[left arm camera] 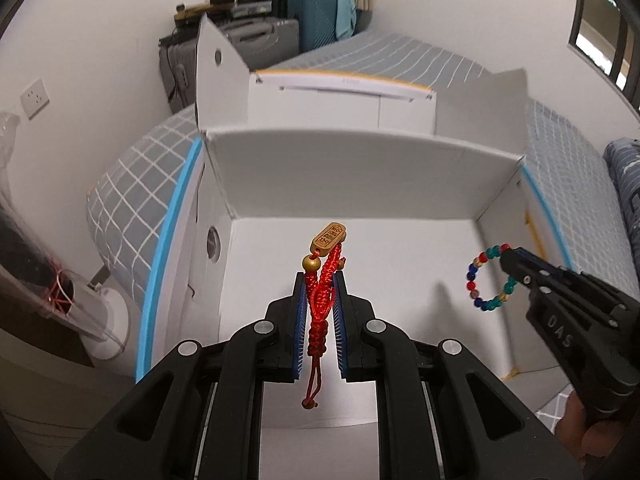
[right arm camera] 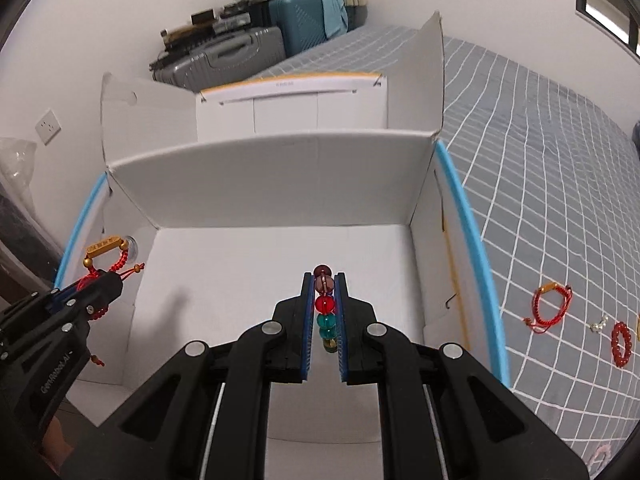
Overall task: Organize jewelry
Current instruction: 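Carry both held bracelets over the open white box, then open the left tool dropping the red bracelet while the right tool releases the multicolour bracelet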
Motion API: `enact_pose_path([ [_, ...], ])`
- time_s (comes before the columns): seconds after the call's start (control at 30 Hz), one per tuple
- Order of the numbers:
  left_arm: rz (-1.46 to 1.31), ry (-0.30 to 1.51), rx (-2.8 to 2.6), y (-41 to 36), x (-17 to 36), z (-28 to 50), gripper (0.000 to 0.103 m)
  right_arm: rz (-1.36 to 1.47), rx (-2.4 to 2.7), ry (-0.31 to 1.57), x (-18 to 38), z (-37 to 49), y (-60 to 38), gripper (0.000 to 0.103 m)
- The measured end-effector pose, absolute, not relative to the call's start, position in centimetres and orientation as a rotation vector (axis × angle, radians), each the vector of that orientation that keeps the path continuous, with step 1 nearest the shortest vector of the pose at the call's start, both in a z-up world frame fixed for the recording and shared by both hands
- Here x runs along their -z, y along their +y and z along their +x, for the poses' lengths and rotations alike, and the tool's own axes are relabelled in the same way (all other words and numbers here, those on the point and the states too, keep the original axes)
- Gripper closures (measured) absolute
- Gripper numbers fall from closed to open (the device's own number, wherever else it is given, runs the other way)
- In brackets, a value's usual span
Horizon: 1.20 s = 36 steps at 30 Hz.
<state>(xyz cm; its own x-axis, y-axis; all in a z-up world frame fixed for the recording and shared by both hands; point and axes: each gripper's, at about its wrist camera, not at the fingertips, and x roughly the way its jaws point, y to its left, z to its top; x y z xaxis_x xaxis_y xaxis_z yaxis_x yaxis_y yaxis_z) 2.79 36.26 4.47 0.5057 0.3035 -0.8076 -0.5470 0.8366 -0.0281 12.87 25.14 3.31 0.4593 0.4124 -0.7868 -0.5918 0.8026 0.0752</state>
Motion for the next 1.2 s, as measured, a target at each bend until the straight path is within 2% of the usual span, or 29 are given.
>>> enact_pose_path([
  [0.2,-0.323,0.973,-0.517,36.7,-2.8,3.2,0.089,-0.235,-0.619,0.955,-1.9,12.9,26.0,0.094],
  [0.57,-0.319,0.986,-0.514,36.5,-2.6,3.3,0.087,-0.236,-0.612,0.997,-1.0,13.2,26.1,0.091],
  [0.6,-0.324,0.983,-0.517,36.6,-2.7,3.2,0.084,-0.237,-0.605,0.991,-1.1,13.2,26.0,0.091],
  [0.63,-0.324,0.977,-0.522,36.6,-2.8,3.1,0.077,-0.238,-0.602,0.990,-1.1,13.2,26.1,0.090],
  [0.67,-0.319,0.971,-0.527,36.5,-2.9,3.1,0.071,-0.237,-0.605,0.987,-1.2,13.1,26.1,0.085],
  [0.7,-0.316,0.965,-0.530,36.5,-3.0,2.9,0.065,-0.235,-0.611,0.984,-1.3,13.1,26.1,0.072],
  [0.8,-0.314,0.951,-0.535,36.4,-3.4,2.7,0.049,-0.235,-0.607,0.958,-1.7,12.9,26.0,0.060],
  [0.83,-0.308,0.946,-0.542,36.4,-3.5,2.6,0.047,-0.236,-0.605,0.953,-1.9,12.8,25.9,0.057],
  [0.9,-0.310,0.941,-0.549,36.5,-3.7,2.5,0.039,-0.224,-0.613,0.943,-2.2,12.7,25.7,0.043],
  [0.97,-0.311,0.937,-0.554,36.6,-3.8,2.4,0.032,-0.213,-0.615,0.928,-2.7,12.5,25.4,0.038],
  [1.2,-0.281,0.920,-0.587,36.7,-3.9,2.2,0.019,-0.193,-0.605,0.898,-3.8,12.3,24.6,0.019],
])
